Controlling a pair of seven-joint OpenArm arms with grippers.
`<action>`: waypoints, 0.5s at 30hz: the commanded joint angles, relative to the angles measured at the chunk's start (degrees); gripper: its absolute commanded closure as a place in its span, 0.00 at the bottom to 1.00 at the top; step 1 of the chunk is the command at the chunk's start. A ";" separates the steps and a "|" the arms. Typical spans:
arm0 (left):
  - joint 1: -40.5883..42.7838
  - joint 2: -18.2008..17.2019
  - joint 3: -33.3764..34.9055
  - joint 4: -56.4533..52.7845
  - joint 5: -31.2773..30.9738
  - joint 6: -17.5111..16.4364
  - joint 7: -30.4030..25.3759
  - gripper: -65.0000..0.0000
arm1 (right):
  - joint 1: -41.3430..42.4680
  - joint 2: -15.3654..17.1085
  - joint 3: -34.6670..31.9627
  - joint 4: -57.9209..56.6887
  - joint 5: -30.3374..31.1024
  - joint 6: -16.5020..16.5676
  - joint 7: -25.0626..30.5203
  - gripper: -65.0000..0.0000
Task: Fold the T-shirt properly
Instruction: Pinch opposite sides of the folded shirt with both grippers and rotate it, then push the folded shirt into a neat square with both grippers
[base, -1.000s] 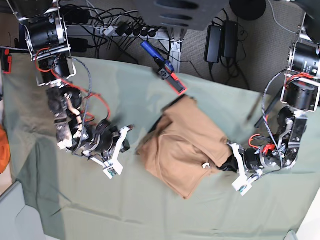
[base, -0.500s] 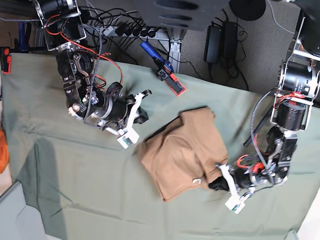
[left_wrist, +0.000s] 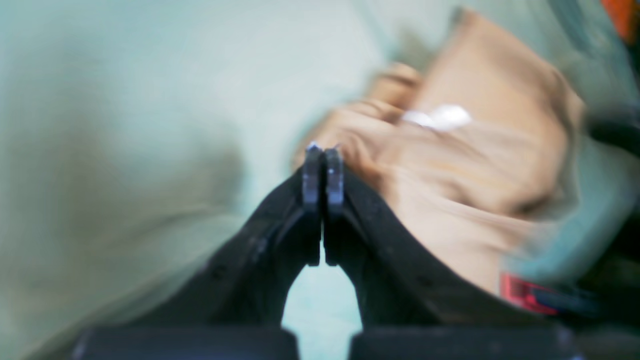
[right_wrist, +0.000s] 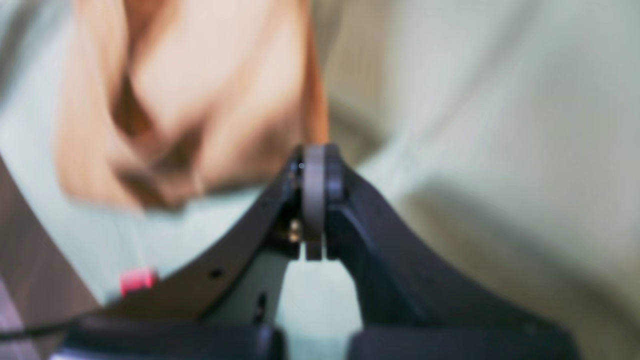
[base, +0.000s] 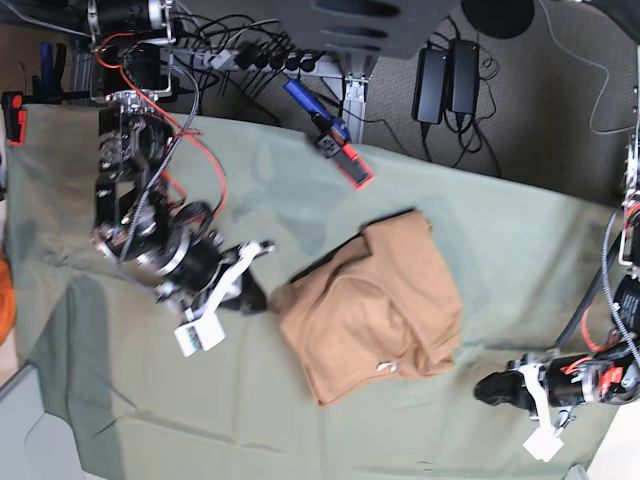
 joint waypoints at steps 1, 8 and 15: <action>-0.09 -0.42 -0.31 2.75 -3.67 -0.49 0.74 1.00 | 2.84 -0.66 0.76 0.70 0.79 4.92 1.84 1.00; 8.72 4.13 -0.31 11.69 -3.50 -0.49 0.42 1.00 | 12.24 -7.54 -0.20 -9.42 -1.18 4.98 4.37 1.00; 11.54 6.97 -0.31 9.68 13.73 -0.49 -10.73 1.00 | 18.80 -10.64 -4.72 -23.12 -6.75 5.33 7.72 1.00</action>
